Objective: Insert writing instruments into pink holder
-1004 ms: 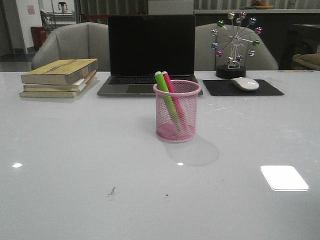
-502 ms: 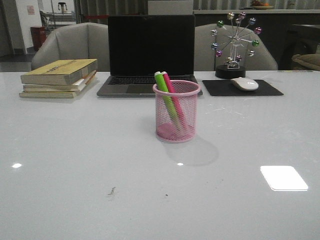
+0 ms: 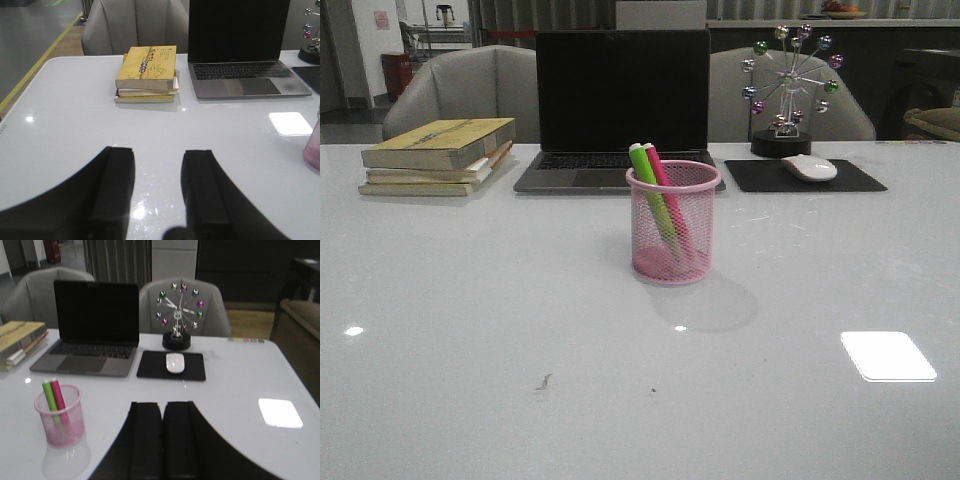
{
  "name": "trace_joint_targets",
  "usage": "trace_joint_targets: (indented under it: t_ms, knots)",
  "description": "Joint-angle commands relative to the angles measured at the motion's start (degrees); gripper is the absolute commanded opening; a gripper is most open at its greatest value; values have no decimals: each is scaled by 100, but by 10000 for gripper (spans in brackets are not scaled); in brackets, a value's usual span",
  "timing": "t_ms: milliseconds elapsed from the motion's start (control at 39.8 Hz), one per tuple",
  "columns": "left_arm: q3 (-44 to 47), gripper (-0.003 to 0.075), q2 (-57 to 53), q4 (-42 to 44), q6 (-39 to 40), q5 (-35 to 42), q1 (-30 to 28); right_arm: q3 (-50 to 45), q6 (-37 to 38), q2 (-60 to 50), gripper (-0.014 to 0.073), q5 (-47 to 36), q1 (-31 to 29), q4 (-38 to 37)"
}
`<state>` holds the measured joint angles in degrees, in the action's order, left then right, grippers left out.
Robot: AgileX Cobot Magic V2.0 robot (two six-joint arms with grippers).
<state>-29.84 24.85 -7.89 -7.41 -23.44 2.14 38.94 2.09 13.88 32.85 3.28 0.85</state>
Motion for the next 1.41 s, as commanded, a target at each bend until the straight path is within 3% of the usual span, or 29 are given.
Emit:
trace_joint_targets:
  t_ms: [0, 126, 352, 678, 753, 1029, 1381]
  knots:
    - [-176, 311, 18, -33, 9, 468, -6, 79, -4, 61, 29, -1004, -35, 0]
    - [-176, 311, 18, -33, 9, 468, -6, -407, -4, -188, 29, -1903, -35, 0]
    - [-176, 311, 18, -33, 9, 468, -6, -2129, -4, -1184, 29, -3849, -35, 0]
    - [-176, 311, 18, -33, 9, 478, -6, -3715, -4, -1552, 29, -4942, -35, 0]
    - [-176, 311, 18, -33, 9, 478, -6, -4060, -4, -1552, 29, -4955, -35, 0]
    - [-176, 311, 18, -33, 9, 478, -6, -4072, -4, -1552, 29, -3214, -35, 0]
    - [-176, 311, 18, -33, 9, 478, -6, -4072, -4, -1552, 29, -2945, -35, 0]
